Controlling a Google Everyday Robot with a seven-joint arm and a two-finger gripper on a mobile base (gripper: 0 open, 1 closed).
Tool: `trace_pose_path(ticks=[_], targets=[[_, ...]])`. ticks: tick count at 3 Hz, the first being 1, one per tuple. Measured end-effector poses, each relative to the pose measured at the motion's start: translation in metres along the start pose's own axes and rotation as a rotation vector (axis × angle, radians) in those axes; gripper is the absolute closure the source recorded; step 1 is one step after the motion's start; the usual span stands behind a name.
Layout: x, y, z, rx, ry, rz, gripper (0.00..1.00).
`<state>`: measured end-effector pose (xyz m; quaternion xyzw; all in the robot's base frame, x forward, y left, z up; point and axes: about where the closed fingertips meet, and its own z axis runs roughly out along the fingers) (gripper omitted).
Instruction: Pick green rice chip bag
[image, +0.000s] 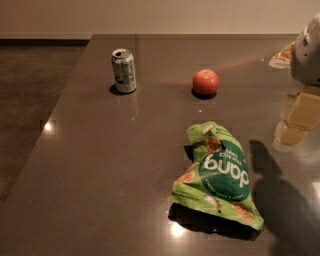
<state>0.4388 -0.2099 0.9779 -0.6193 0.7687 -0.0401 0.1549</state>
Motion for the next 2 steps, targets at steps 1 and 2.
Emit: trace_pose_path(ticks=[1, 2], targets=[[-0.016, 0.01, 0.007, -0.035, 0.004, -0.121, 0.0], [-0.028, 0.023, 0.018, -0.077, 0.004, -0.286, 0.0]])
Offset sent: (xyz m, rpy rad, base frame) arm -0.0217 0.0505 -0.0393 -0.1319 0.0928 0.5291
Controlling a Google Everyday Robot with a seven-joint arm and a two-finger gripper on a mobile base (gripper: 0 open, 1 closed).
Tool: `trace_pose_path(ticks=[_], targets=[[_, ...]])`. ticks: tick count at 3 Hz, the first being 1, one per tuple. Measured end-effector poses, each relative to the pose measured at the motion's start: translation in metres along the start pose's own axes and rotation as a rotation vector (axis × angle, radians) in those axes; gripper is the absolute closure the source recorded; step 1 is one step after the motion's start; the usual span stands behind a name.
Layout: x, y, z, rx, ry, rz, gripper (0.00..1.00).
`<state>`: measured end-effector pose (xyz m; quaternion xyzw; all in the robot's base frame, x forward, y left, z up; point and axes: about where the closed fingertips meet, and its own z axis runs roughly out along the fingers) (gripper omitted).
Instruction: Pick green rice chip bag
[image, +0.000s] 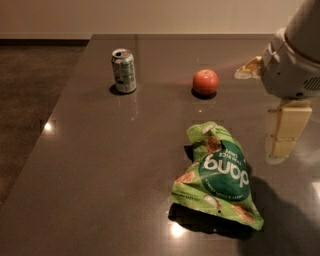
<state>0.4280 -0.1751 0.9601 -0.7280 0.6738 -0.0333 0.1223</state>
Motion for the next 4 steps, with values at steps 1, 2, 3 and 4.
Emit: trace_pose_path(ticks=[1, 2, 3, 4], targets=[[-0.012, 0.012, 0.013, -0.046, -0.023, -0.181, 0.0], [-0.02, 0.024, 0.027, -0.081, -0.043, -0.358, 0.0], [-0.028, 0.034, 0.042, -0.092, -0.059, -0.493, 0.0], [-0.033, 0.04, 0.057, -0.094, -0.073, -0.593, 0.0]])
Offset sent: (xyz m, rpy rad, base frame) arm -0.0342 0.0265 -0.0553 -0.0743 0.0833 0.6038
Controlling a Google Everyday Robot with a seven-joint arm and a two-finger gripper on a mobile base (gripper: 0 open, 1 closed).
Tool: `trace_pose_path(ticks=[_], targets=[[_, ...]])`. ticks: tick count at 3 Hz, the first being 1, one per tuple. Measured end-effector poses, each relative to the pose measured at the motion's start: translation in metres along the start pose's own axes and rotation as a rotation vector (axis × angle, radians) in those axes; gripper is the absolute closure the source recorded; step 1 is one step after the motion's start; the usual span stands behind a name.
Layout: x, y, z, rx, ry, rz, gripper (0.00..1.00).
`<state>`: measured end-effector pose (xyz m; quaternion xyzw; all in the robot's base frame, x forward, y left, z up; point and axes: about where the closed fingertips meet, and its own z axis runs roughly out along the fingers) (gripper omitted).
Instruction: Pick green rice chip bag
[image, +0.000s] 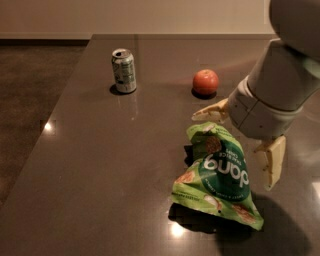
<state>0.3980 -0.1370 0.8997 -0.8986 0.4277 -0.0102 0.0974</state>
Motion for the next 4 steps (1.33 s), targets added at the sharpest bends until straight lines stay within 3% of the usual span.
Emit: trace_pose_path(ticks=[3, 4], targets=[[-0.005, -0.002, 0.038, -0.013, 0.053, -0.2, 0.0], [-0.003, -0.002, 0.042, -0.035, 0.088, -0.222, 0.17]])
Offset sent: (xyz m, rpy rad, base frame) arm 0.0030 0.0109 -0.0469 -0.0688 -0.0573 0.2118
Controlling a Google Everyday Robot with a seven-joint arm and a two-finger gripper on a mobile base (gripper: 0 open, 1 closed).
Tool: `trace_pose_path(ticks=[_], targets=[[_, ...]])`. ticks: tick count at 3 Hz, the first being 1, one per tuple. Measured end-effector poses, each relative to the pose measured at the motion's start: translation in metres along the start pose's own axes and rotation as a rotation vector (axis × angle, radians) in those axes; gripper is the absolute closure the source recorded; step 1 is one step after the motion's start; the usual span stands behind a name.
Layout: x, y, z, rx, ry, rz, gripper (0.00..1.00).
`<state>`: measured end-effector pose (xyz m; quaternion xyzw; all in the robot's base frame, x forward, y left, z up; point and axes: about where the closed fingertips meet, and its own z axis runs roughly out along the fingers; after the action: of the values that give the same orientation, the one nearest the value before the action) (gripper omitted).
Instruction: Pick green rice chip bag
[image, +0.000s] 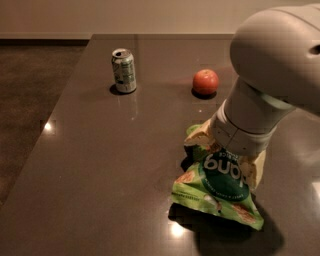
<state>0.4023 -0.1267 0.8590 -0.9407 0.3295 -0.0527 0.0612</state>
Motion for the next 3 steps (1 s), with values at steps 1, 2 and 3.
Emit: trace_pose_path(ticks=[1, 2, 3], targets=[[0.002, 0.002, -0.001, -0.018, 0.021, -0.015, 0.41], [0.001, 0.004, -0.009, -0.022, 0.024, -0.014, 0.64], [-0.009, 0.005, -0.029, -0.004, -0.003, -0.014, 0.87]])
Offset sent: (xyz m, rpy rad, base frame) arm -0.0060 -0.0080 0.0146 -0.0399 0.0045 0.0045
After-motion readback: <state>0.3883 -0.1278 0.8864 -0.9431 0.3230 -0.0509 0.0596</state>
